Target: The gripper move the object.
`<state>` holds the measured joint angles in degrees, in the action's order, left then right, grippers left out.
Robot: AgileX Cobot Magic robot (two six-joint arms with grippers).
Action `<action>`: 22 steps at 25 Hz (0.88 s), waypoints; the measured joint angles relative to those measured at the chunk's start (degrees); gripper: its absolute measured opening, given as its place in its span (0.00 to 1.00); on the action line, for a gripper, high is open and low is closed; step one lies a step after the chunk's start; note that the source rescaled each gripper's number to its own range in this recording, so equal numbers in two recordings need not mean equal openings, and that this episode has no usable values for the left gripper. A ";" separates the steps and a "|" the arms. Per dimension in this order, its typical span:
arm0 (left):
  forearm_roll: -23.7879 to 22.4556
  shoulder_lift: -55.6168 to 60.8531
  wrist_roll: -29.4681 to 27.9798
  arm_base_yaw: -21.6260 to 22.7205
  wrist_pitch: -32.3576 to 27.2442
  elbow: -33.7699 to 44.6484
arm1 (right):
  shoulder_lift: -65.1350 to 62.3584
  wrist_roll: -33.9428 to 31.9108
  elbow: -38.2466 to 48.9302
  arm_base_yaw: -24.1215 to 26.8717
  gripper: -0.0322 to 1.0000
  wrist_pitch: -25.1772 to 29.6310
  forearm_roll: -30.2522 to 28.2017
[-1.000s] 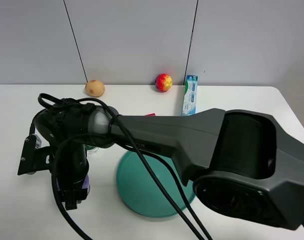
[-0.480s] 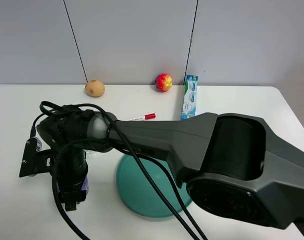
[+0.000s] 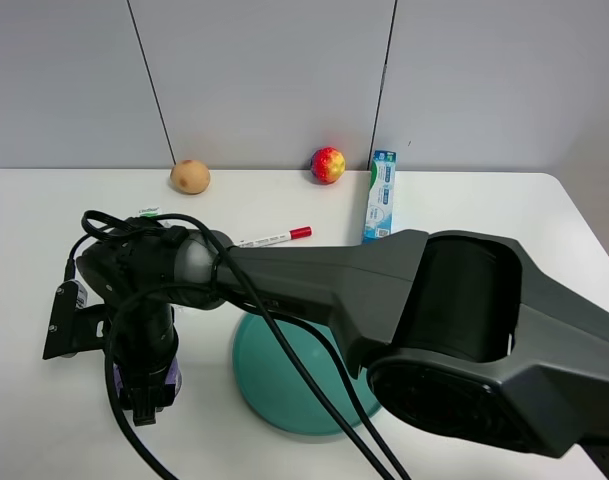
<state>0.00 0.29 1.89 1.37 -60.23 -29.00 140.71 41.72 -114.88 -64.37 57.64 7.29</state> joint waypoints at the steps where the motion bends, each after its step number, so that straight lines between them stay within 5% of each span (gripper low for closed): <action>1: 0.00 0.00 0.00 0.00 0.00 0.00 | 0.00 0.00 0.00 0.00 0.04 -0.01 -0.06; 8: 0.00 0.00 0.00 0.00 0.00 0.00 | -0.05 -1.75 0.00 0.00 0.05 0.04 -0.83; 9: 0.00 0.00 0.00 0.00 0.00 0.00 | -0.17 -2.72 0.00 0.00 0.17 0.04 -1.21; 11: 0.00 0.00 0.00 0.00 0.00 0.00 | -0.68 -4.34 0.00 0.00 0.60 0.04 -1.79; 13: 0.00 0.00 0.00 0.00 0.00 0.00 | -1.27 -5.38 0.00 0.00 0.81 -0.02 -1.86; 17: 0.00 0.00 0.00 0.00 0.00 0.00 | -1.60 -5.76 0.00 0.00 0.92 0.01 -1.86; 22: 0.00 0.00 0.00 0.00 0.00 0.00 | -4.20 -6.29 0.00 0.00 0.93 2.64 -1.68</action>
<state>0.00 0.29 1.89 1.37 -60.23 -29.00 136.51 35.43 -114.88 -64.37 60.28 5.61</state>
